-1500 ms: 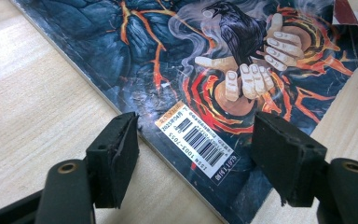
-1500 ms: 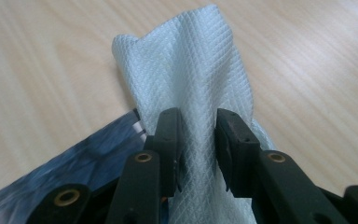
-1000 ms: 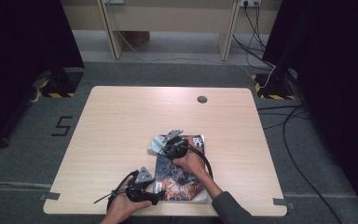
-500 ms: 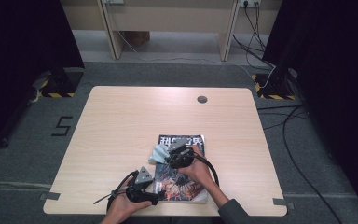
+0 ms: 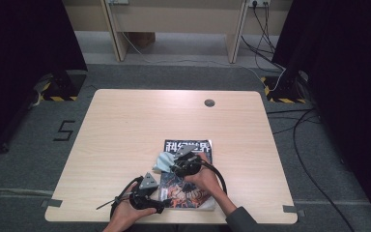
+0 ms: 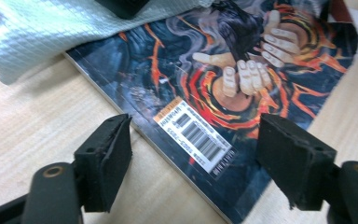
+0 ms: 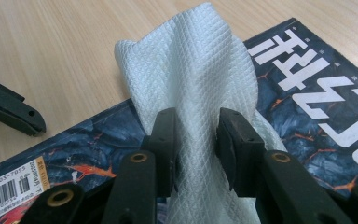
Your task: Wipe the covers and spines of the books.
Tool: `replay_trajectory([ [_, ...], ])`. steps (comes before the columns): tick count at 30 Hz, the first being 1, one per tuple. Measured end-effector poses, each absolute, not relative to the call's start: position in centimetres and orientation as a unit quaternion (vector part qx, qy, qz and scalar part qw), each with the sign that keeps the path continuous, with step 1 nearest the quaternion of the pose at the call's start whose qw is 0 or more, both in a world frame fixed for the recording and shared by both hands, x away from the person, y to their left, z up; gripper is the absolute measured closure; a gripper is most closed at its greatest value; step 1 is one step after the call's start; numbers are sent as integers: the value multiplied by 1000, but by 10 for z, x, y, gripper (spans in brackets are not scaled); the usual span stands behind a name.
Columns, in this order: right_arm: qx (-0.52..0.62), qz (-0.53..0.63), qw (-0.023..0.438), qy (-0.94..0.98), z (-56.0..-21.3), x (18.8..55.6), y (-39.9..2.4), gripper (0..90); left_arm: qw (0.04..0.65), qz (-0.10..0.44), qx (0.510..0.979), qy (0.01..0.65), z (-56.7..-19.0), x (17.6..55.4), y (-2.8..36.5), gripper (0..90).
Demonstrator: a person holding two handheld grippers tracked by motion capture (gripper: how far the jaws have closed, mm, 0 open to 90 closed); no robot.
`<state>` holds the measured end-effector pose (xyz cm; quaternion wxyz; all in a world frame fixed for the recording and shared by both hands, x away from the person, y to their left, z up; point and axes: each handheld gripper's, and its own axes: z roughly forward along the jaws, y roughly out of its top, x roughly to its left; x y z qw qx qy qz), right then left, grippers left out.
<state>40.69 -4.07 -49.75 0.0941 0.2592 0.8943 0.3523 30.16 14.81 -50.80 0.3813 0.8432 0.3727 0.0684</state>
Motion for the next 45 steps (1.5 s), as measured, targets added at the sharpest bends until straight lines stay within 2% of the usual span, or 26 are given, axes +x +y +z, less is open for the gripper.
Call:
replay_trajectory([
  [15, 260, 341, 96, 898, -495, 404, -50, 671, 384, 87, 826, 403, -501, 292, 188, 223],
  [28, 237, 339, 70, 908, -494, 375, -50, 668, 375, 104, 821, 418, -502, 298, 197, 215],
  [34, 260, 336, 74, 902, -494, 386, -62, 657, 373, 103, 823, 416, -503, 298, 195, 212],
  [42, 330, 331, 113, 877, -493, 415, -110, 631, 371, 104, 824, 417, -504, 299, 194, 207],
  [45, 345, 336, 106, 870, -493, 420, -122, 625, 371, 103, 824, 417, -504, 299, 193, 207],
])
